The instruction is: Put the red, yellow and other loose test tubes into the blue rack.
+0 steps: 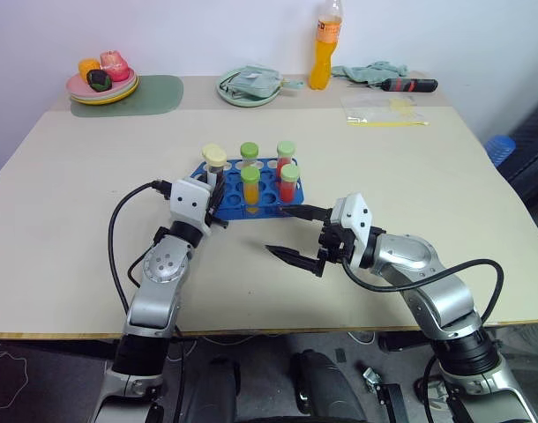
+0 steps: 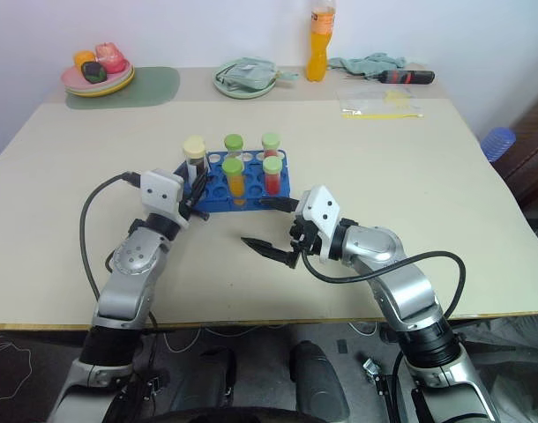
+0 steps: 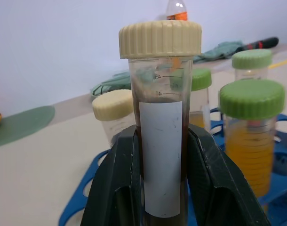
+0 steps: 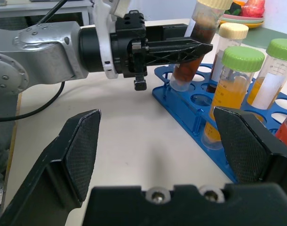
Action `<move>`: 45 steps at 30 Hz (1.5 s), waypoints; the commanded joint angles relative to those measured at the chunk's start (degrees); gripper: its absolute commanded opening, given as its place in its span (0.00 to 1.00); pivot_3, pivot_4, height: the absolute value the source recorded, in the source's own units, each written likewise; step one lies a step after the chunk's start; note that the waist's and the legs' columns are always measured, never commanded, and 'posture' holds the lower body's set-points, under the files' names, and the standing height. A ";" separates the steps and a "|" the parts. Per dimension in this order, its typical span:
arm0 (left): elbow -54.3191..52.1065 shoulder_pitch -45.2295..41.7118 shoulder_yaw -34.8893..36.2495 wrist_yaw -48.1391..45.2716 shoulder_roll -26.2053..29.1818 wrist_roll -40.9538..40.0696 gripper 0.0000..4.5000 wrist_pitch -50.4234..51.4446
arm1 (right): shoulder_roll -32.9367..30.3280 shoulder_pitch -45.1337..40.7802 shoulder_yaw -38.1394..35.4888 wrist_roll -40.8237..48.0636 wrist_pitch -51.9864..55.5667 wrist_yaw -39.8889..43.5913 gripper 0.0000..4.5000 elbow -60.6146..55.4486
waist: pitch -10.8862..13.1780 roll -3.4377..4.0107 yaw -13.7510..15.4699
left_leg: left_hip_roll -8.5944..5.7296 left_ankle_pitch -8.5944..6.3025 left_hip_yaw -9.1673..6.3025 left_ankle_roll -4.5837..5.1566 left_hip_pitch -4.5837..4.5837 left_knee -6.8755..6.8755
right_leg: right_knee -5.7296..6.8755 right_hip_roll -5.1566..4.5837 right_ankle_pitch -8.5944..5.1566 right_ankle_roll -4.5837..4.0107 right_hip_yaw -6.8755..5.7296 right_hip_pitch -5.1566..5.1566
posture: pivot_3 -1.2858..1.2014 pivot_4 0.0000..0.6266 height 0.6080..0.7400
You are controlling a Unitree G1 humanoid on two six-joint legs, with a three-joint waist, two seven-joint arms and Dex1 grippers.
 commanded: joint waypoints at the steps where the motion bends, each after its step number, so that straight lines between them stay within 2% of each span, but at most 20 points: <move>1: 0.44 -0.54 0.19 -0.93 0.40 0.25 0.17 -1.04 | 0.01 -0.06 -0.87 0.43 -0.16 -0.27 0.94 -2.48 | 0.00 0.00 0.01 | 0.00 0.00 0.00 0.00 0.00 0.00 | 0.00 0.00 0.00 0.00 0.00 0.00 | 0.52 0.24 1.00; 18: 5.58 -1.82 0.15 -1.85 -3.24 -0.65 0.17 -4.56 | 0.07 0.58 -0.64 0.51 -0.05 -0.85 0.94 -3.40 | 0.00 0.00 0.17 | -0.01 0.00 -0.01 0.00 0.01 0.02 | -0.03 -0.01 0.00 0.00 -0.01 0.05 | 0.52 0.24 1.00; 24: 1.56 0.73 2.62 -2.28 -3.47 -3.76 0.81 -4.98 | -0.86 0.60 -1.80 1.13 0.36 -0.46 0.94 -3.58 | 0.00 0.00 0.05 | -0.01 0.00 -0.02 0.00 0.00 0.01 | -0.04 -0.01 0.00 0.00 -0.02 0.05 | 0.52 0.24 1.00; 27: -5.40 4.57 5.34 -5.03 -0.38 -7.43 0.81 -1.91 | -2.96 0.08 -5.19 3.09 1.79 0.25 0.94 -3.46 | 0.00 0.01 -0.32 | 0.03 0.00 -0.03 0.00 0.02 0.00 | -0.02 0.03 0.00 -0.01 -0.02 0.03 | 0.52 0.24 1.00; 31: -17.50 14.12 12.49 -13.54 9.46 -17.78 0.81 7.05 | -9.14 0.97 -12.57 5.16 3.53 2.45 0.94 -0.01 | 0.01 0.04 -0.29 | 0.05 -0.01 0.00 0.01 0.04 -0.05 | -0.01 0.04 -0.01 -0.02 0.00 0.02 | 0.52 0.24 1.00; 33: -20.86 17.23 14.63 -15.46 12.98 -20.63 0.81 10.44 | -11.88 1.77 -15.29 5.37 3.24 3.94 0.94 2.42 | 0.01 0.04 0.07 | 0.04 -0.01 0.00 0.02 0.04 -0.06 | -0.06 0.02 -0.02 -0.02 0.00 0.04 | 0.52 0.24 1.00; 36: -22.08 25.97 23.52 -21.74 20.33 -24.55 0.81 14.03 | -16.91 4.22 -20.25 4.83 3.68 5.77 0.94 7.03 | 0.02 0.02 0.04 | 0.04 -0.04 0.01 0.04 0.04 -0.02 | -0.17 0.00 -0.03 -0.02 -0.03 0.14 | 0.52 0.24 1.00; 40: -21.74 29.97 26.33 -23.50 23.60 -24.42 0.81 14.40 | -20.00 5.83 -22.17 4.71 2.71 7.89 0.94 11.44 | 0.05 0.07 0.02 | 0.04 -0.11 0.09 0.18 0.06 -0.03 | -0.22 0.00 -0.15 -0.18 0.01 0.13 | 0.52 0.24 1.00; 45: -19.80 29.98 27.07 -23.89 23.55 -22.89 0.81 14.03 | -19.73 6.69 -21.66 3.07 1.07 8.41 0.94 14.32 | 0.05 0.08 -0.21 | 0.05 -0.11 0.11 0.18 0.09 -0.03 | -0.23 0.03 -0.16 -0.17 0.04 0.16 | 0.52 0.24 1.00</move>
